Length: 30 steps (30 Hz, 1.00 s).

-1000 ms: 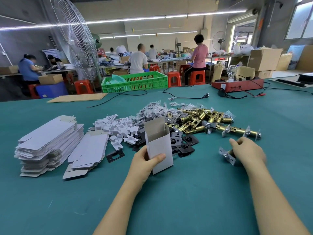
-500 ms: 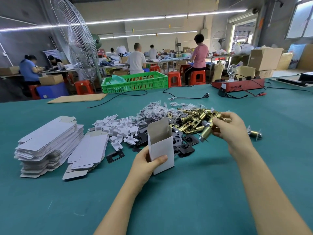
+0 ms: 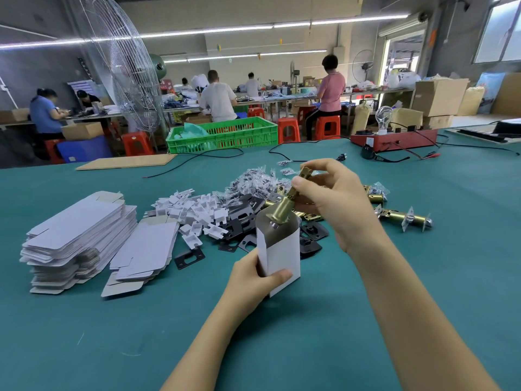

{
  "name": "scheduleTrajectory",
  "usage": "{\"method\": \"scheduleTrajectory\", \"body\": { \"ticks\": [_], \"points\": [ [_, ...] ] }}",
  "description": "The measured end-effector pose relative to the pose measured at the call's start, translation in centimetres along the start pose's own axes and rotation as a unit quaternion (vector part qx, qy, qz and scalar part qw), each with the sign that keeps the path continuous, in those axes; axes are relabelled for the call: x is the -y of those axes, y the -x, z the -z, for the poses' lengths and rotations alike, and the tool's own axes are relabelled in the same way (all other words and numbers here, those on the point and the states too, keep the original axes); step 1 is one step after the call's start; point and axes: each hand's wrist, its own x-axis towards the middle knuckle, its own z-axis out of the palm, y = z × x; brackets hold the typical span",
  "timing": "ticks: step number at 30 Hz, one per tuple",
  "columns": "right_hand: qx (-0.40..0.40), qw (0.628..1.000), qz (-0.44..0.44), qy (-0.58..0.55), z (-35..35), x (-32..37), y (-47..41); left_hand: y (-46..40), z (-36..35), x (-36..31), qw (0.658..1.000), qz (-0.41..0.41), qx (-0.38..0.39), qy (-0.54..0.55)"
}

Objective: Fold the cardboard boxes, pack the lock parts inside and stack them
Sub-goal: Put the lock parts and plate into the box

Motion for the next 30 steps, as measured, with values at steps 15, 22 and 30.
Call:
{"method": "scheduleTrajectory", "body": {
  "ticks": [15, 22, 30],
  "points": [
    [0.019, 0.888, 0.241, 0.39, -1.9, -2.6, 0.4, 0.3, -0.4, -0.4, 0.999, -0.004, -0.021, -0.026],
    [0.078, 0.876, 0.155, 0.45, -0.7, -2.8, 0.0, 0.3, -0.4, -0.5, 0.999, 0.002, -0.022, -0.024],
    [0.072, 0.916, 0.1, 0.382, 1.1, -2.4, -0.7, 0.5, -0.3, -0.7, 1.0, 0.008, -0.023, -0.014]
  ]
}}
